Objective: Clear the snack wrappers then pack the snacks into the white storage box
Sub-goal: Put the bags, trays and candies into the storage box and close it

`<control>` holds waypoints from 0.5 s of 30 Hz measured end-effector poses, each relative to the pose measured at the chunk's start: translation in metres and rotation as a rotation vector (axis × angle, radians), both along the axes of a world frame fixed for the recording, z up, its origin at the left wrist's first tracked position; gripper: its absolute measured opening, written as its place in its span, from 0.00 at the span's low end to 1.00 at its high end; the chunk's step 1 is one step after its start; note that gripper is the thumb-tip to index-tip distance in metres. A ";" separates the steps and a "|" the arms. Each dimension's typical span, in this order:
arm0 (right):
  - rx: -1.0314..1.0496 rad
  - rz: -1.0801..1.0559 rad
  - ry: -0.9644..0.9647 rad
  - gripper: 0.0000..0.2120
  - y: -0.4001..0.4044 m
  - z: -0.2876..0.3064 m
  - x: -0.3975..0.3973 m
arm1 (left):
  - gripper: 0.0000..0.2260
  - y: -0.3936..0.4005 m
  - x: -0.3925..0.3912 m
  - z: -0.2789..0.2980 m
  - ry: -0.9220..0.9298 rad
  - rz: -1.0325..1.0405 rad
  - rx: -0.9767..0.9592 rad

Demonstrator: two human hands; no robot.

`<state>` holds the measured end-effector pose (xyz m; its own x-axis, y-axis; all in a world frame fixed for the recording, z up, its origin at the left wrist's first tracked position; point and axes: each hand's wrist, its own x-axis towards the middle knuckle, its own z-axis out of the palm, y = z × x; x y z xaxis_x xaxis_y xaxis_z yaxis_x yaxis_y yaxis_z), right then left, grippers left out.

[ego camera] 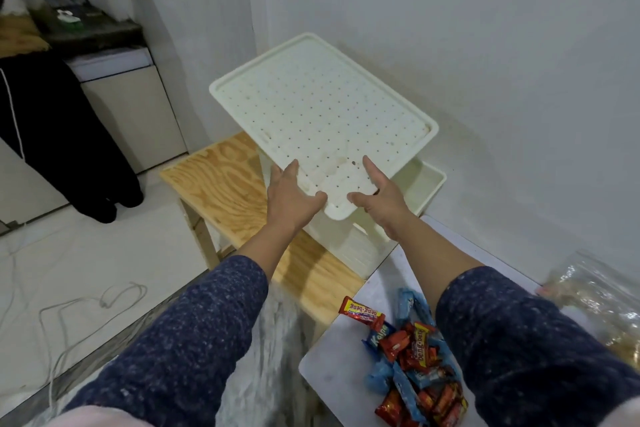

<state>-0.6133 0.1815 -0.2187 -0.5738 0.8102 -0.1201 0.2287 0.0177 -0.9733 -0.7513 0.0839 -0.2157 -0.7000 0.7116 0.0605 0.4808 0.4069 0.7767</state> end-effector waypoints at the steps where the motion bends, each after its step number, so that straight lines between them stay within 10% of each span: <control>1: 0.028 0.007 -0.004 0.38 -0.005 0.003 -0.011 | 0.40 -0.006 -0.012 0.001 -0.007 0.007 0.006; 15: 0.345 0.151 -0.307 0.38 -0.109 -0.017 -0.226 | 0.55 -0.121 -0.230 -0.029 -0.175 0.086 -0.097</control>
<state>-0.8388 0.0722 -0.2362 -0.6680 0.7430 -0.0413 0.4745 0.3825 -0.7928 -0.9813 -0.0366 -0.2444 -0.7522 0.6454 -0.1333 0.3025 0.5179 0.8002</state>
